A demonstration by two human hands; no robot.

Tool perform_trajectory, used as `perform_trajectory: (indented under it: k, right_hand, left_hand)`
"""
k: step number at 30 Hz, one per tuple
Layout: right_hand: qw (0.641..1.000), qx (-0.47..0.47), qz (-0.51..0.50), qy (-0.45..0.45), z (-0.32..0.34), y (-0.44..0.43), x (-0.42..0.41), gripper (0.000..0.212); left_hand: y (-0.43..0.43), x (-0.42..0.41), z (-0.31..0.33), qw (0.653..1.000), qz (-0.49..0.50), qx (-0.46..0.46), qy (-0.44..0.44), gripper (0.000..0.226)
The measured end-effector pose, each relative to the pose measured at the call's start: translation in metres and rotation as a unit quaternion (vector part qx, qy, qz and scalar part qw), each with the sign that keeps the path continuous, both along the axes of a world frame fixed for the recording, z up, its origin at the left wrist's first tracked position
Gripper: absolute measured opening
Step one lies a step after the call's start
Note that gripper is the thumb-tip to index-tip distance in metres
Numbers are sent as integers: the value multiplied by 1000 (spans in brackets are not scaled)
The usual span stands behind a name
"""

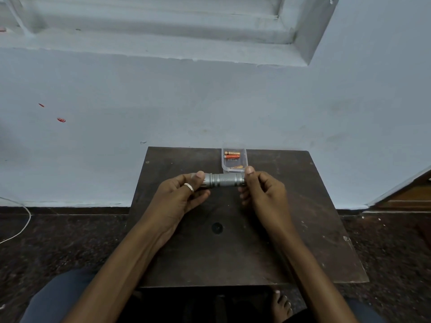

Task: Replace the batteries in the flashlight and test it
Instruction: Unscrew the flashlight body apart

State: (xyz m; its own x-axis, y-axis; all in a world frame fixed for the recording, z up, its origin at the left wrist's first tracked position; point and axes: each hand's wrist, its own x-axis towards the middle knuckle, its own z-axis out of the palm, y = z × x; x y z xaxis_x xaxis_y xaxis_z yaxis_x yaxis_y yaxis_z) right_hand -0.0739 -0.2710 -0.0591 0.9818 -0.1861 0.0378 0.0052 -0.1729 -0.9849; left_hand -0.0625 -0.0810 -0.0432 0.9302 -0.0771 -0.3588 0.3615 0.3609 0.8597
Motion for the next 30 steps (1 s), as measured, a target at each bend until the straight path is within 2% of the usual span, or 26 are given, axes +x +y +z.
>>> perform_trajectory:
  k: [3, 8, 12, 15, 19, 23, 26, 30]
  right_hand:
    - [999, -8, 4, 40, -4, 0, 4, 41]
    - [999, 6, 53, 10, -7, -2, 8, 11]
    - [995, 47, 92, 13, -4, -6, 7, 23]
    - [993, 79, 79, 35, -2, -5, 8, 17]
    - [996, 28, 54, 67, -8, -3, 11, 35]
    - [994, 48, 86, 48, -10, -8, 13, 16]
    - [990, 81, 111, 44, -10, -11, 14, 27]
    - [993, 71, 76, 56, -5, -8, 12, 18]
  left_hand:
    - [-1, -1, -3, 1000, 1, 10, 5, 18]
    - [2, -1, -1, 1000, 12, 22, 13, 18]
    - [4, 0, 0, 999, 18, 24, 22, 19]
    - [3, 0, 1, 999, 18, 27, 28, 19]
    - [0, 1, 2, 999, 16, 31, 26, 18]
    - [1, 3, 1, 999, 19, 36, 28, 17]
    - [2, 3, 0, 999, 23, 34, 30, 18]
    - [2, 3, -1, 999, 12, 34, 33, 20]
